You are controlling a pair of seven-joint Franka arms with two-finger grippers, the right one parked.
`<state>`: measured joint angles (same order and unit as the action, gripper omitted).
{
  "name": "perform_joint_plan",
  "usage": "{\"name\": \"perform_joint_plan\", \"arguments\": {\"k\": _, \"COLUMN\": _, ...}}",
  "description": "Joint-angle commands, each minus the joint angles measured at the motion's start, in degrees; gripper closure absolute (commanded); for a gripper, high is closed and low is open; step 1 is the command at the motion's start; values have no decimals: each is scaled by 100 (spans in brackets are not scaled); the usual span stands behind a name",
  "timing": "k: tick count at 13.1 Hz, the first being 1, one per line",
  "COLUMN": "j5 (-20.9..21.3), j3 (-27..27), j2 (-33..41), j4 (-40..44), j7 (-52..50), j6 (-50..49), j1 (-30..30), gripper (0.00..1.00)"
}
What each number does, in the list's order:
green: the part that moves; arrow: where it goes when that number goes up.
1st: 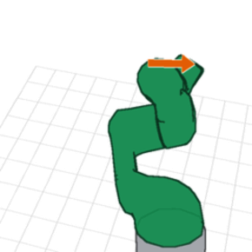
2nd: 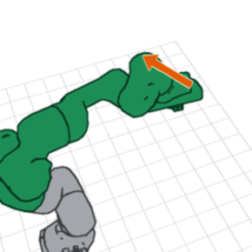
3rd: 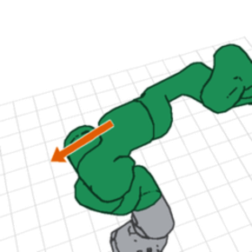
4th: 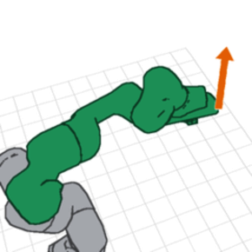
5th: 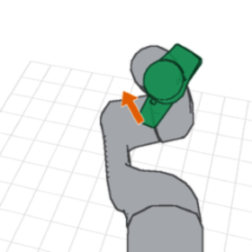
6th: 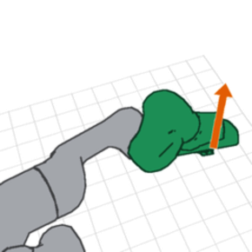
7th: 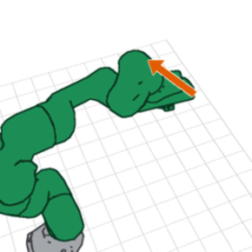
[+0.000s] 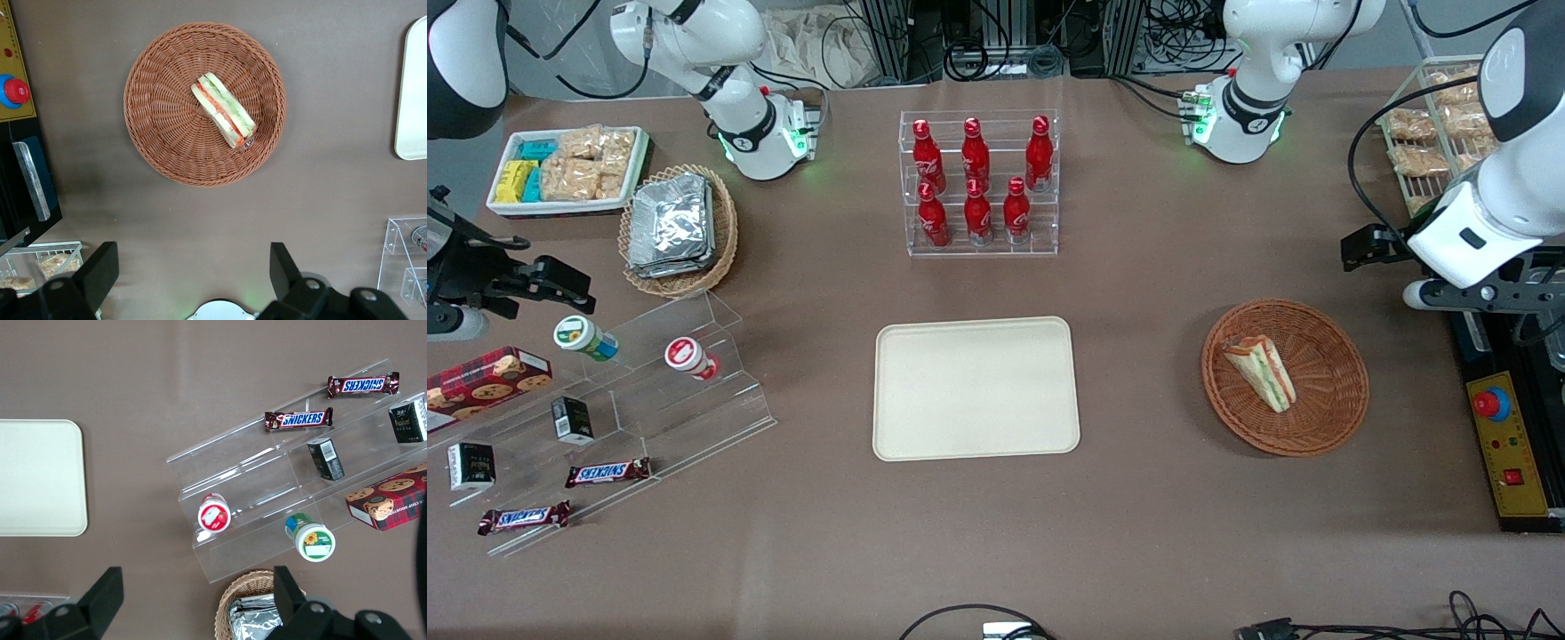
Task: Place sandwich from basket to tray
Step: 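Move the left gripper over the wrapped sandwich in the wicker basket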
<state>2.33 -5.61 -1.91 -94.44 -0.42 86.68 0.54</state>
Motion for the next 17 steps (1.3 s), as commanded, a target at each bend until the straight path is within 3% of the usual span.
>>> {"name": "perform_joint_plan", "arguments": {"k": 1, "j5": -23, "j3": -2, "j2": 15, "j4": 13, "j7": 68, "j6": 42, "j1": 34, "gripper": 0}}
{"name": "perform_joint_plan", "arguments": {"k": 7, "j5": -40, "j3": 7, "j2": -54, "j4": 31, "j7": -81, "j6": 42, "j1": 60, "gripper": 0}}
{"name": "perform_joint_plan", "arguments": {"k": 12, "j5": -312, "j3": -10, "j2": -511, "j4": 30, "j7": -2223, "j6": 59, "j1": 69, "gripper": 0}}
{"name": "perform_joint_plan", "arguments": {"k": 17, "j5": -436, "j3": -2, "j2": -1214, "j4": -22, "j7": -2980, "j6": 445, "j1": 157, "gripper": 2}}
